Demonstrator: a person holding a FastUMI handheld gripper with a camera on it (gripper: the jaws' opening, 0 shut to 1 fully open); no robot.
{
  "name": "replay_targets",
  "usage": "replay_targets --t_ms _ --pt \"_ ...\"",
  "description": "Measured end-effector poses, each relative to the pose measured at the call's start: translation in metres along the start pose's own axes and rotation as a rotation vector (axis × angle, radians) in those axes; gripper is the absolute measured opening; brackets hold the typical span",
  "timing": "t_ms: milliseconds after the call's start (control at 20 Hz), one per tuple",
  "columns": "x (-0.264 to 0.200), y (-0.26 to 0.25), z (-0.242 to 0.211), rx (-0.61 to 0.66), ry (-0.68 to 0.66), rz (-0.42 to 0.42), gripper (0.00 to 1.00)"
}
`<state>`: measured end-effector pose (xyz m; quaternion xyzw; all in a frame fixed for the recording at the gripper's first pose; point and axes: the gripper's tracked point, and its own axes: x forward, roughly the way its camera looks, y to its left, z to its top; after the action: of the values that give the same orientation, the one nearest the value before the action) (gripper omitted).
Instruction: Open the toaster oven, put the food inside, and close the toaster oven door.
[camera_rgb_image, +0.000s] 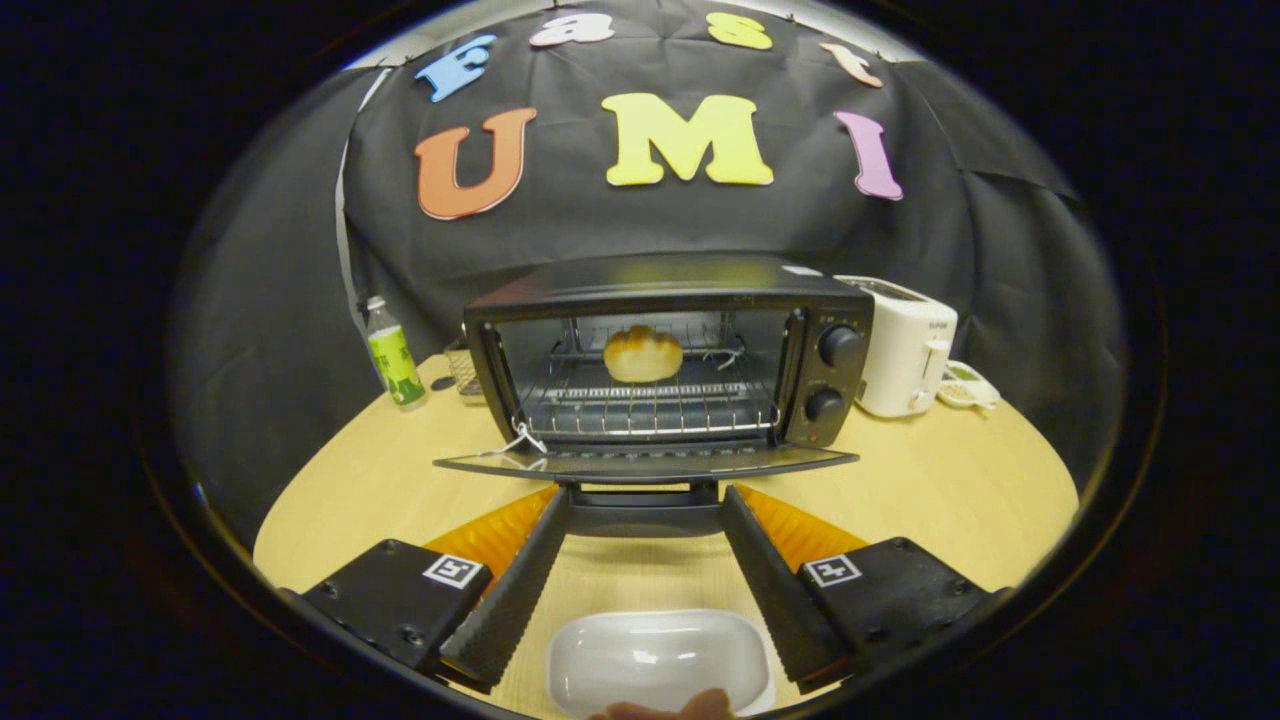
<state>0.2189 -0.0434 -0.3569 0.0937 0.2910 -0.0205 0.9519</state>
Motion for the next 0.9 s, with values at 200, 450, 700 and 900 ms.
replay_targets --t_ms 200,450,700,900 --pt "0.012 0.0 0.048 0.034 -0.071 0.022 1.0" --pt "-0.008 -0.012 0.09 0.022 -0.165 0.0 1.0" --pt "-0.093 -0.005 0.145 -0.02 -0.277 0.035 1.0" --pt "-0.182 -0.007 0.177 -0.025 -0.381 0.064 1.0"
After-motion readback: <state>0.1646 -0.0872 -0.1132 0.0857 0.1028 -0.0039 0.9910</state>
